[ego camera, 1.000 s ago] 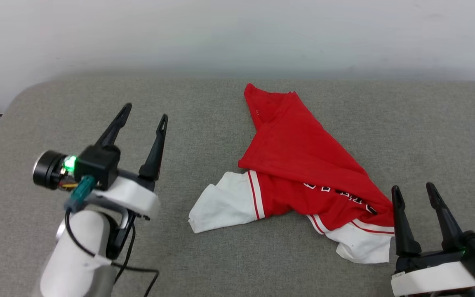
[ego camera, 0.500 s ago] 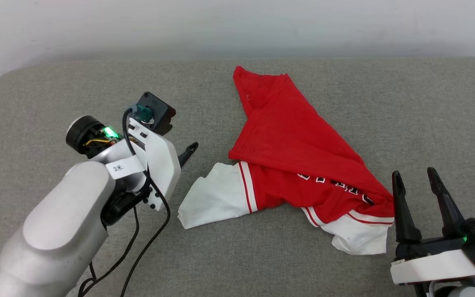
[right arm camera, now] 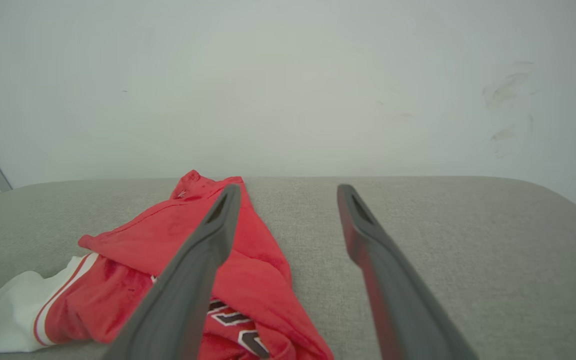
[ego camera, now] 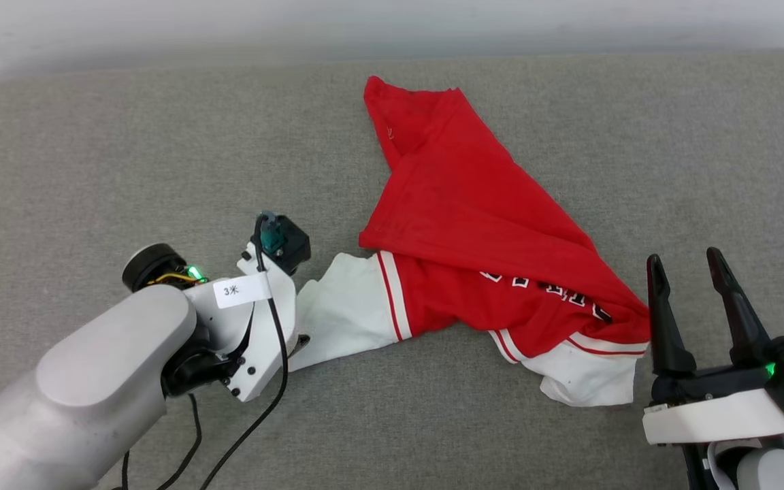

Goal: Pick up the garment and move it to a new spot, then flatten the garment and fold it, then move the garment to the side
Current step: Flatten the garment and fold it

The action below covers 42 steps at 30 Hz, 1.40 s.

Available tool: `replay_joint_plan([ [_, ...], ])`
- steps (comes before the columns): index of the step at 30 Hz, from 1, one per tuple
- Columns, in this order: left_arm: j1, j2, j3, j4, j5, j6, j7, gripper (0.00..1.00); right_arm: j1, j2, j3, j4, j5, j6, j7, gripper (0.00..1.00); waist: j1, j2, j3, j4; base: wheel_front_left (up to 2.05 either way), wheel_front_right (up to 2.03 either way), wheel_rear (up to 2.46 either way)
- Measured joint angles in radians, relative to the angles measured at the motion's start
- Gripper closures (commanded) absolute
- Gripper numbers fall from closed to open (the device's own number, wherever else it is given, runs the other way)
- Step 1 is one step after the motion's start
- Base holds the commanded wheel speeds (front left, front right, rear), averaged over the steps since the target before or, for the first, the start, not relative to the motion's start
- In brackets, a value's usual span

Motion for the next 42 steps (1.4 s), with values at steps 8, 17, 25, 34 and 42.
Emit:
replay_joint_plan([
  [8,-0.023,-0.008,-0.097,0.1,-0.065,0.0,-0.042,0.0,-0.024,0.0,0.003,-0.003,0.003,0.0,0.0,0.0,-0.0001,0.0,0.051,-0.023,0.0,0.0,0.0],
  [17,-0.053,-0.011,-0.172,0.121,-0.09,0.001,-0.171,1.0,-0.029,0.0,-0.005,-0.001,0.003,0.0,0.0,0.0,-0.0001,0.0,0.061,-0.025,0.0,0.0,0.0],
  [25,0.022,0.033,-0.111,0.067,-0.109,0.024,-0.4,1.0,-0.005,0.0,-0.016,0.007,-0.001,0.0,0.0,0.0,-0.0001,0.0,0.006,0.0,0.0,0.0,0.0],
  [34,0.195,0.191,-0.041,-0.07,-0.201,0.161,-0.5,1.0,0.029,0.0,-0.026,0.009,-0.01,0.0,0.0,0.0,-0.0001,0.0,-0.048,0.054,0.0,0.0,0.0],
  [42,0.362,0.273,-0.016,-0.055,-0.319,0.226,-0.542,1.0,0.033,0.0,-0.028,0.007,-0.023,0.0,0.0,0.0,-0.0001,0.0,-0.059,0.058,0.0,0.0,0.0],
])
